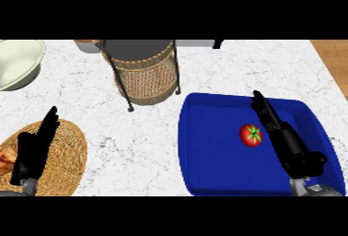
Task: Pick the tomato from the tray and place it in the tiered basket
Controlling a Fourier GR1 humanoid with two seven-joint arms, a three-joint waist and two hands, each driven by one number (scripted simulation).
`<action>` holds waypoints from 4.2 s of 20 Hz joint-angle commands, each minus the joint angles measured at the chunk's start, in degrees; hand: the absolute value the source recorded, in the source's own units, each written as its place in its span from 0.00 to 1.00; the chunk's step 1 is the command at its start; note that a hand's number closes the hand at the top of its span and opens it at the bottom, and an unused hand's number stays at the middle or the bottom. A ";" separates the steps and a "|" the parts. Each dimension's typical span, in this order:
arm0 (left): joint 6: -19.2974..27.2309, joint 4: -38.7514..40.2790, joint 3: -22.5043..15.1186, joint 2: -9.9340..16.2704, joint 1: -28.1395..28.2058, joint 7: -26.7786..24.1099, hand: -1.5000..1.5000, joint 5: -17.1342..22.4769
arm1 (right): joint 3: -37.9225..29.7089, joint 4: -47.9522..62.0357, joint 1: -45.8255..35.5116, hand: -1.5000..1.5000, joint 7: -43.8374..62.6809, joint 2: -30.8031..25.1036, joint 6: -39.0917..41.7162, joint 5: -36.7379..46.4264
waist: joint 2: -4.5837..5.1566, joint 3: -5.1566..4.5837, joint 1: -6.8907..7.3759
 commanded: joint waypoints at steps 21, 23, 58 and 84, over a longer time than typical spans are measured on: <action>-8.25 -5.56 -4.17 -11.11 -9.69 7.20 0.50 7.81 | -19.29 -1.58 20.79 0.00 -37.52 -4.01 0.84 5.75 | 1.92 -0.11 -1.45; -9.44 -5.58 -4.26 -11.20 -9.55 4.54 0.50 7.17 | -21.32 -4.22 22.63 0.00 -32.82 -6.50 -1.81 8.35 | 1.99 -0.13 -1.34; -13.65 -5.98 0.54 -17.19 -11.84 10.96 0.50 1.27 | 7.20 -22.09 18.97 0.00 34.26 4.93 2.58 63.51 | 2.19 0.14 -0.16; -17.93 -4.52 5.69 -24.49 -10.75 9.94 0.50 -5.46 | -6.84 -0.81 9.24 0.00 20.04 13.06 -3.89 59.02 | 2.27 0.13 -0.06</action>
